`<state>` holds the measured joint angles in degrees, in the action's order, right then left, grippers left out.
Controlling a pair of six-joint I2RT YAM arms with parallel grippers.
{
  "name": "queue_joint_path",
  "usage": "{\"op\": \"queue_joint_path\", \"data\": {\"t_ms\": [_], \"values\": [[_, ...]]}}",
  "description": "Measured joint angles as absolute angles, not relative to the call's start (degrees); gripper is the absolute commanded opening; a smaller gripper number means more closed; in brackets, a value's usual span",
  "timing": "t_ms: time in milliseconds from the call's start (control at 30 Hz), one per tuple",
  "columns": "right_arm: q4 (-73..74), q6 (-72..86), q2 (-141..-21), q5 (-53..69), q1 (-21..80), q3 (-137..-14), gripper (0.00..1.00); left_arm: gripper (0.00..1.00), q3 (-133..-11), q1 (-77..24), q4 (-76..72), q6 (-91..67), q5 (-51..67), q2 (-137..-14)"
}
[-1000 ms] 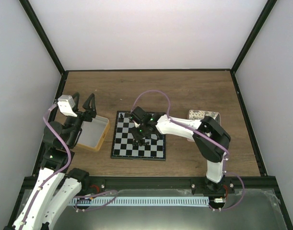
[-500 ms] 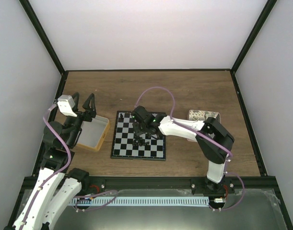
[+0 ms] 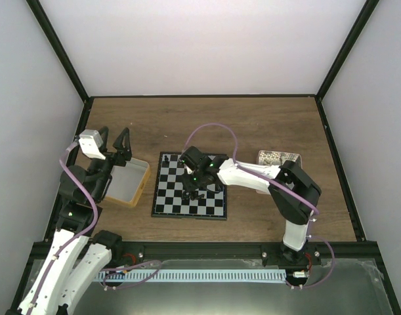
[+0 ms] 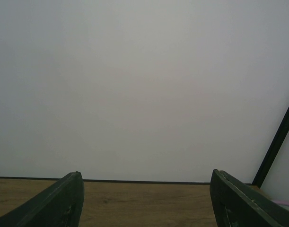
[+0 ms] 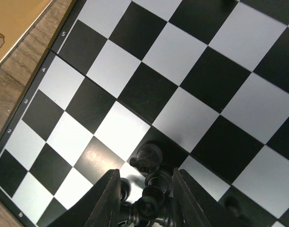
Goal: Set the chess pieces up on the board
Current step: Pick up the chess piece from the chessboard.
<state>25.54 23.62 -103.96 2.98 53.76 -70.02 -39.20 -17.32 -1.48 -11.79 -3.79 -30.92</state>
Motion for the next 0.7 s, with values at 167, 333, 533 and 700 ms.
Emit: {"op": "queue_joint_path", "data": {"t_ms": [167, 333, 533, 700], "values": [[26.04, 23.38, -103.94, 3.97, 53.78, -70.02, 0.26, 0.74, -39.2, -17.23, -1.45, -11.79, -3.81, -30.92], [27.68, 23.38, -103.94, 3.84, 53.78, -70.04, 0.22, 0.75, -39.2, -17.23, -1.45, -11.79, -3.79, -30.92], [28.58, 23.24, -103.94, 3.36, 53.78, -70.24, 0.12, 0.74, -39.2, -17.21, -1.45, -11.79, -3.79, -30.92], [28.69, 23.99, -103.94, -0.3, 53.76, -70.65, 0.12, 0.75, -39.2, -17.19, -1.45, -11.79, -3.79, -30.85]]}}
